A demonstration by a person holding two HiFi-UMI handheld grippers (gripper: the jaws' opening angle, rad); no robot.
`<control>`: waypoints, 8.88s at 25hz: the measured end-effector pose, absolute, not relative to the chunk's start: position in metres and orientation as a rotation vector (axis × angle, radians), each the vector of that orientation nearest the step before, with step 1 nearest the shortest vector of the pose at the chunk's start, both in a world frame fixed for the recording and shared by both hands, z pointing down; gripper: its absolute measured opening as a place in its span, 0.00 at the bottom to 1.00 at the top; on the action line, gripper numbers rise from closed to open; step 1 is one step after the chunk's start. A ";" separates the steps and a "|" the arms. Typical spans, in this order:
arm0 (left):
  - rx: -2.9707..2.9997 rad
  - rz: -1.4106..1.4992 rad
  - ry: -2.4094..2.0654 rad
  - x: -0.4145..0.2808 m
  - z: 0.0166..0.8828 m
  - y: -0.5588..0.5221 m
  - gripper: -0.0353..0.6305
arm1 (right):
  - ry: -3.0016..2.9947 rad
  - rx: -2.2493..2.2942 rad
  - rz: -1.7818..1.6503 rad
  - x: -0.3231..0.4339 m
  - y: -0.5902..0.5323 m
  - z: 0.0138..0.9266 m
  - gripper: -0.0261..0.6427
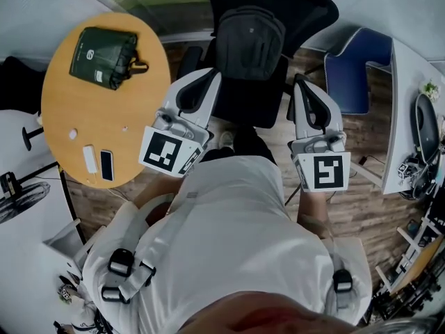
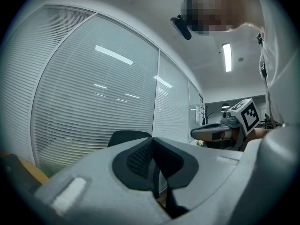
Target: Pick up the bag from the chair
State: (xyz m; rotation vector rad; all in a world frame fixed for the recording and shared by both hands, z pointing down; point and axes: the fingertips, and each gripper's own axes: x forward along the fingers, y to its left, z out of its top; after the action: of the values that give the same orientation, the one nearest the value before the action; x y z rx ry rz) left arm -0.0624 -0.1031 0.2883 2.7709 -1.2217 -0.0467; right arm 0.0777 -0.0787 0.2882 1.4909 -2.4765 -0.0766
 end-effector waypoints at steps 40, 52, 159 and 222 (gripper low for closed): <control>2.741 0.004 -1.261 0.001 0.306 -0.252 0.06 | -2.518 1.460 -0.022 0.127 -0.226 0.300 0.04; 2.741 0.020 -1.223 -0.031 0.331 -0.264 0.06 | -2.446 1.447 -0.046 0.104 -0.233 0.328 0.06; 2.243 0.659 -1.106 -0.059 0.767 -0.329 0.16 | -2.014 1.358 0.551 0.183 -0.296 0.754 0.12; 2.479 0.340 -1.258 -0.067 0.478 -0.278 0.15 | -2.206 1.543 0.298 0.174 -0.243 0.476 0.11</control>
State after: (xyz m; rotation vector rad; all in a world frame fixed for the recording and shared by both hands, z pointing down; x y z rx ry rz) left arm -0.0672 -0.2781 0.4780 2.4793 -1.2583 0.3399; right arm 0.1736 -0.2433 0.4757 1.5432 -2.2060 0.2984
